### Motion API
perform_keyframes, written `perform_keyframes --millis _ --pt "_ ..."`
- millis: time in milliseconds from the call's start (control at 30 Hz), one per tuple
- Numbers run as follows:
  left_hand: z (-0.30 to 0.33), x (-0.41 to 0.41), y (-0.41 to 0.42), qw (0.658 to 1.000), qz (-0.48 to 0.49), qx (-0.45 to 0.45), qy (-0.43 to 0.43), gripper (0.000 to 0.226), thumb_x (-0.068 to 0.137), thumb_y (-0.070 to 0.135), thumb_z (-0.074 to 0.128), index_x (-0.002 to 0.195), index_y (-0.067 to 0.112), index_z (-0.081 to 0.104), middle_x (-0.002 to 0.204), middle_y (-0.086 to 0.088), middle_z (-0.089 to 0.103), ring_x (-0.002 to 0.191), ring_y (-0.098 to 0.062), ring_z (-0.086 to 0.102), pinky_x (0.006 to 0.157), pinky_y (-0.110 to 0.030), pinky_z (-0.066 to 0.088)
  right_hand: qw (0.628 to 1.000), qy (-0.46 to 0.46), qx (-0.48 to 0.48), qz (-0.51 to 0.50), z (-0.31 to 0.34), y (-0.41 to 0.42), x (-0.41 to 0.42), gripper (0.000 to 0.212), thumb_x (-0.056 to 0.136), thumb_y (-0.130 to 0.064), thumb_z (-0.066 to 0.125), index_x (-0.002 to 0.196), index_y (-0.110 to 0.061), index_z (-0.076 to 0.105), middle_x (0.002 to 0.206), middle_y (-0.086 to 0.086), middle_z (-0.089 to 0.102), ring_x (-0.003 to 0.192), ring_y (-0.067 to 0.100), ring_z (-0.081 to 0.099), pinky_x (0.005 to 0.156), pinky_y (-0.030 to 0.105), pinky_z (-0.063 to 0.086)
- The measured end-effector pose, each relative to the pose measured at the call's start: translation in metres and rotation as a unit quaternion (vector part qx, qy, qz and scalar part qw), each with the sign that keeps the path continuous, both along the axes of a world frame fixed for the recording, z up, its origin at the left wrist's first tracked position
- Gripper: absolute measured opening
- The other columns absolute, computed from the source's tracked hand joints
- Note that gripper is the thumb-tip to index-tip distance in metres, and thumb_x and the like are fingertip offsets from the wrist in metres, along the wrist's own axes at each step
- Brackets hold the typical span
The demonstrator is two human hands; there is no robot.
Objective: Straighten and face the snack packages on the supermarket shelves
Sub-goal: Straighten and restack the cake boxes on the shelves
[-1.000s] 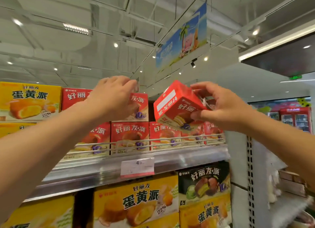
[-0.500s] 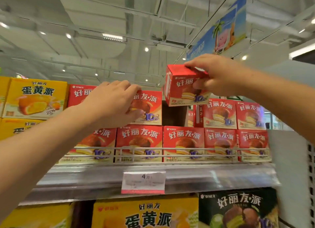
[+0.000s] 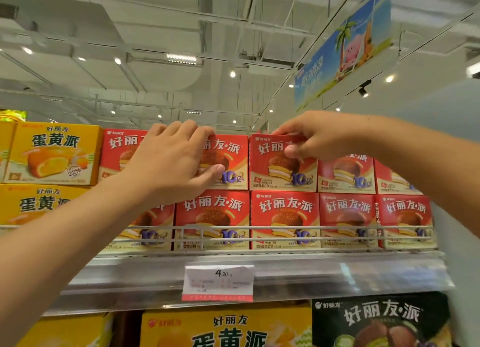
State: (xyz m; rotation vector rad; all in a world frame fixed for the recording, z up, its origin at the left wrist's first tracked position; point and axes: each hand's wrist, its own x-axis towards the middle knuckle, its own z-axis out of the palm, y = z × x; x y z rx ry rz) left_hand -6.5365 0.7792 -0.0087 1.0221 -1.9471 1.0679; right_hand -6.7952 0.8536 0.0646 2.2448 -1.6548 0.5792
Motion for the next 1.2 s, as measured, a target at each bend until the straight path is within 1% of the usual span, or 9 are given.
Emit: perform_keyframes --millis 233,300,433,567,667,767,867,1000,1200 --pt "-0.004 -0.004 -0.004 1.000 -0.004 -0.020 0.011 0.086 0.078 0.084 0.018 0.133 0.021 0.037 0.116 -0.002 0.053 0.108 -0.024 0.051 0.097 -0.044 0.034 1.000 -0.007 0.006 -0.026 -0.010 -0.008 -0.001 0.026 0.099 -0.028 0.050 0.125 -0.027 0.053 0.090 -0.015 0.062 0.057 -0.002 0.063 0.035 0.005 0.036" --pt "-0.005 -0.005 -0.005 0.999 0.000 -0.028 0.016 0.087 0.077 0.086 0.018 0.132 0.021 0.038 0.115 -0.001 0.053 0.106 -0.024 0.050 0.097 -0.043 0.034 1.000 -0.012 -0.007 -0.024 -0.016 -0.011 -0.002 0.028 0.099 -0.029 0.049 0.127 -0.028 0.050 0.092 -0.018 0.058 0.069 0.003 0.060 0.036 0.005 0.036" --pt "-0.006 -0.006 -0.005 0.999 0.008 -0.036 0.018 0.090 0.077 0.086 0.017 0.133 0.019 0.038 0.116 -0.002 0.052 0.108 -0.024 0.049 0.099 -0.043 0.032 0.999 -0.036 -0.007 0.011 -0.024 -0.010 -0.005 0.044 0.098 -0.029 0.052 0.140 -0.036 0.039 0.116 -0.010 0.060 0.104 0.013 0.060 0.080 0.029 0.055" --pt "-0.016 -0.004 -0.001 0.999 -0.006 -0.036 0.028 0.092 0.082 0.081 0.014 0.149 0.017 0.022 0.146 -0.010 0.037 0.142 -0.029 0.026 0.116 -0.052 0.012 0.987 -0.084 -0.108 0.078 -0.042 0.004 -0.012 0.050 0.095 -0.031 0.057 0.143 -0.033 0.040 0.130 -0.010 0.049 0.106 0.008 0.055 0.076 0.020 0.052" --pt "-0.051 -0.005 0.011 0.997 -0.050 -0.059 0.023 0.087 0.088 0.073 0.021 0.154 0.018 0.012 0.160 -0.013 0.018 0.149 -0.032 0.007 0.117 -0.057 0.006 0.951 -0.093 -0.245 0.163 -0.085 0.015 -0.006 0.034 0.093 -0.022 0.059 0.127 -0.018 0.058 0.130 -0.006 0.055 0.115 0.007 0.053 0.091 0.031 0.054" --pt "-0.100 -0.004 0.027 0.993 -0.100 -0.043 0.042 0.077 0.091 0.061 0.036 0.149 0.010 0.028 0.154 -0.016 0.030 0.145 -0.035 0.022 0.113 -0.053 0.020 0.938 -0.055 -0.261 0.219 -0.140 0.019 0.005 0.036 0.086 -0.015 0.062 0.121 -0.011 0.064 0.127 0.000 0.061 0.124 0.013 0.052 0.106 0.034 0.043" --pt "-0.136 0.002 0.038 0.996 -0.069 -0.026 0.052 0.071 0.093 0.053 0.040 0.143 0.003 0.039 0.148 -0.019 0.039 0.139 -0.039 0.033 0.111 -0.053 0.026 0.945 -0.072 -0.217 0.236 -0.183 0.016 0.017 0.041 0.087 -0.018 0.060 0.128 -0.010 0.060 0.133 0.002 0.057 0.129 0.015 0.048 0.110 0.040 0.037" --pt "-0.152 0.006 0.042 0.998 -0.023 -0.031 0.053 0.065 0.095 0.047 0.043 0.137 -0.002 0.047 0.133 -0.024 0.050 0.121 -0.044 0.045 0.108 -0.053 0.030 0.943 -0.026 -0.264 0.198 -0.214 0.005 0.024 0.050 0.088 -0.025 0.059 0.134 -0.007 0.054 0.144 0.010 0.048 0.137 0.025 0.040 0.118 0.045 0.020" --pt "-0.153 -0.008 0.044 0.992 -0.022 -0.031 0.119 0.062 0.089 0.045 0.045 0.130 -0.001 0.050 0.124 -0.022 0.051 0.116 -0.040 0.046 0.103 -0.046 0.029 0.930 0.049 -0.345 0.114 -0.228 -0.011 0.028 0.052 0.090 -0.037 0.052 0.136 -0.011 0.052 0.152 0.014 0.038 0.142 0.033 0.029 0.118 0.049 0.017"
